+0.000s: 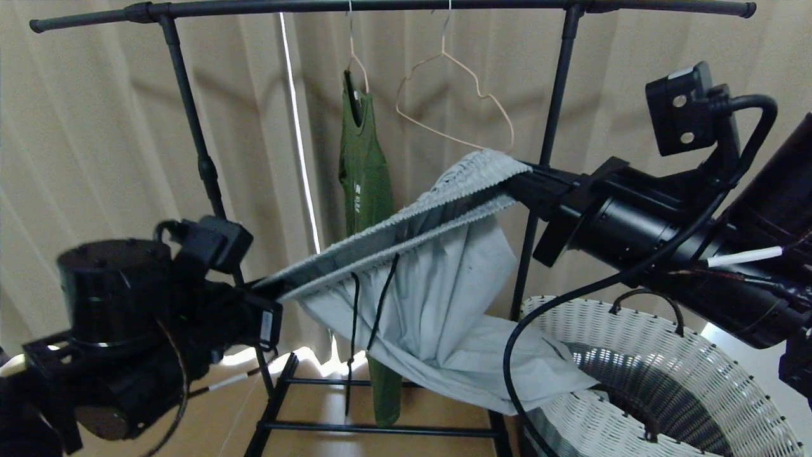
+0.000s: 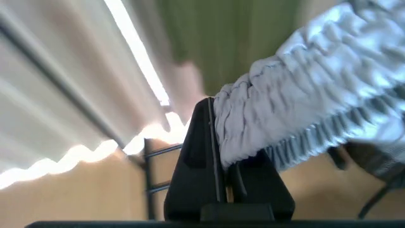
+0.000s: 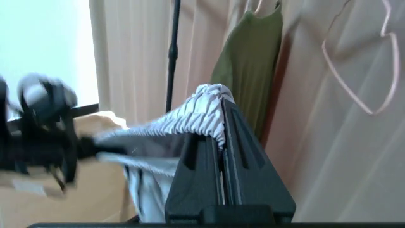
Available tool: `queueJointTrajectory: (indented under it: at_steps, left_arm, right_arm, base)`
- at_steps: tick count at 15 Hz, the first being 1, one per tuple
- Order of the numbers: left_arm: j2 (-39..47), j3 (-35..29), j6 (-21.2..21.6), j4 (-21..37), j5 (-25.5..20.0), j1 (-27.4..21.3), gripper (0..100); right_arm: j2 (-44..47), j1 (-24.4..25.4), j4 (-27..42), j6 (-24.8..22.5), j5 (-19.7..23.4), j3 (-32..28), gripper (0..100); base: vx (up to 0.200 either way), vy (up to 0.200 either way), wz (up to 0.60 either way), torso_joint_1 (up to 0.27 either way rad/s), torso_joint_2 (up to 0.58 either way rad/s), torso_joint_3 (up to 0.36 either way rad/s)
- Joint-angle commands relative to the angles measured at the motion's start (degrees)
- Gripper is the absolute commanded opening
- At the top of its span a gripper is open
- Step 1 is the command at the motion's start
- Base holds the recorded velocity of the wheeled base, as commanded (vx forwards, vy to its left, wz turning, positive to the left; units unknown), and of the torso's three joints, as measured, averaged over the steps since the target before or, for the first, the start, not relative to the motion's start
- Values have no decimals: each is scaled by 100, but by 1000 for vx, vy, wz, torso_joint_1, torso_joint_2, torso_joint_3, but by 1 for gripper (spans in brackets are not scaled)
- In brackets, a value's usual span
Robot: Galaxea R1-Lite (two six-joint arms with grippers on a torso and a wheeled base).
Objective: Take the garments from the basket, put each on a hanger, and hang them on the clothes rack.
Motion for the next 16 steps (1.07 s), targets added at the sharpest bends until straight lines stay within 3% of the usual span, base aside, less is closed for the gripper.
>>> queueJointTrajectory:
  at_steps: [1,4,8,10,13,16]
  left_arm:
    - [-1158,-1579,83,1544,-416,536,0]
    - [-1106,-3301,48,2695,-433,466,0]
    - [-446,-4839,-13,3170,-416,-123,0]
    - [-271,-4734,-119,3442,-380,-440,0]
    - [-68,-3837,-453,3495,-328,-835,0]
    - [-24,-3741,-444,3785,-301,-835,0]
  right_arm:
    - [-28,-222,2,-7,-5,-237,0]
    - [-63,-740,46,-60,-5,-676,0]
    - [-54,-1338,134,-157,48,-1063,0]
    - [-72,-1610,433,-517,39,-870,0]
    - [-63,-1689,450,-860,30,-184,0]
    - [-1,-1681,433,-939,22,115,0]
  base:
    - [0,0,0,0,0,0]
    - [0,0,0,0,0,0]
    - [0,0,0,0,0,0]
    - [0,0,0,0,0,0]
    - [0,0,0,0,0,0]
    - [0,0,0,0,0,0]
